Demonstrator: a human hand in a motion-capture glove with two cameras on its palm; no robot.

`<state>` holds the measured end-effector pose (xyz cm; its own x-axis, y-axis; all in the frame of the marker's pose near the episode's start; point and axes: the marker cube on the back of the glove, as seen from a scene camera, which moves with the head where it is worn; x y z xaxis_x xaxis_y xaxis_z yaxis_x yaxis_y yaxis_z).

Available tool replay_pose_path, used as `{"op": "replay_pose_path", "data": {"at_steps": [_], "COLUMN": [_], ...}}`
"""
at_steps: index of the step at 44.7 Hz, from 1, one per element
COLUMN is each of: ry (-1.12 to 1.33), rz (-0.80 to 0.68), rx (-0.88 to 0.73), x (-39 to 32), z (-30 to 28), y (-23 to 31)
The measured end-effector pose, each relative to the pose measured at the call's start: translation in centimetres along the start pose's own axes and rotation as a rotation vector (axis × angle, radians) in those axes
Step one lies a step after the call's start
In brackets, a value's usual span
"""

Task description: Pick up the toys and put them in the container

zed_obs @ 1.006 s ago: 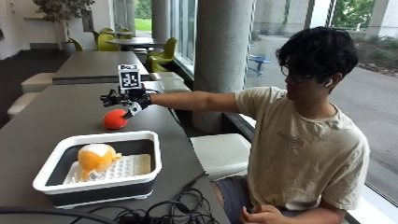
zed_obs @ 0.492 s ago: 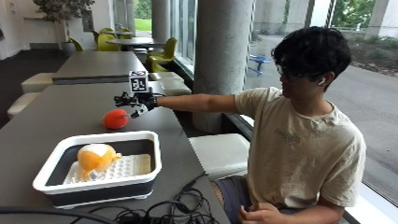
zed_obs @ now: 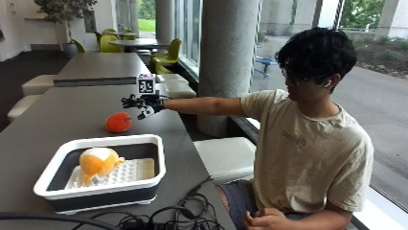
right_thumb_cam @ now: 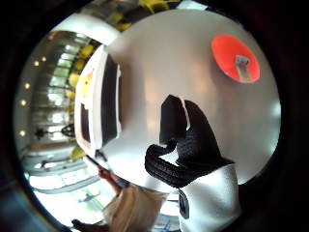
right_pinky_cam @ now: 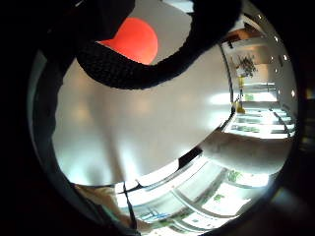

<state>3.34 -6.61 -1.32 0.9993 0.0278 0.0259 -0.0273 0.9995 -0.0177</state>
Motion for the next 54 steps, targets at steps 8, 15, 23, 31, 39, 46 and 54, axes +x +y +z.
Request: {"op": "replay_pose_path", "data": {"at_steps": [8, 15, 23, 31, 39, 46, 54], "ry": [0.025, -0.034, -0.01, -0.017, -0.016, -0.051, -0.236], "rz": [-0.014, -0.008, 0.051, 0.015, -0.006, -0.03, -0.023], "rx": [0.008, -0.004, -0.002, -0.011, -0.003, -0.007, 0.005], "x": [-0.3, -1.3, -1.3, -1.3, -1.6, -2.4, 0.5], "z": [-0.1, 0.2, 0.1, 0.0, -0.3, -0.2, 1.6], "y": [-0.3, -0.3, -0.2, -0.3, -0.5, -0.7, -0.8]}}
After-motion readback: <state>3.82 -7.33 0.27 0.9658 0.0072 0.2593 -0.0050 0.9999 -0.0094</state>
